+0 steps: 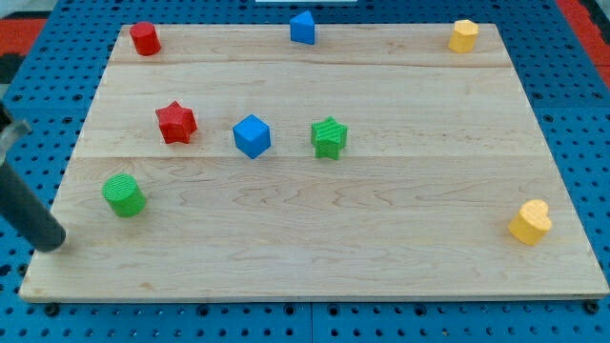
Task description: Slide the green circle to the bottom left of the red star
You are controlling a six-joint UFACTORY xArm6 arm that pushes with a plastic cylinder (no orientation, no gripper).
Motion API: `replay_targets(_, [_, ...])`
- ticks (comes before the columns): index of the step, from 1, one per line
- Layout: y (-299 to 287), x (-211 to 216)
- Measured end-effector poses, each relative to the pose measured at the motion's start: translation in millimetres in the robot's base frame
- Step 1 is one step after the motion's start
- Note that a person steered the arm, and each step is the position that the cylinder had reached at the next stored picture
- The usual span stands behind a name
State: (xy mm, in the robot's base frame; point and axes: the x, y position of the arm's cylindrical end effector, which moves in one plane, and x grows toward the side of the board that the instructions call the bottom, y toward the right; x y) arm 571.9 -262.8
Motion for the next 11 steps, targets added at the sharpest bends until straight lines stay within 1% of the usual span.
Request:
replay_targets(1, [56.1, -3.0])
replay_targets(2, [23.8, -51.7])
replay_targets(3, [21.3, -93.4])
replay_targets(4, [6.0, -53.8])
replay_targets(5, [41.3, -39.3])
replay_targets(6, [69.4, -37.4])
replay_targets(8, [69.1, -80.1])
replay_targets(9, [107.1, -79.1])
replay_targets(10, [68.9, -124.4])
replay_targets(11, [38.5, -132.1])
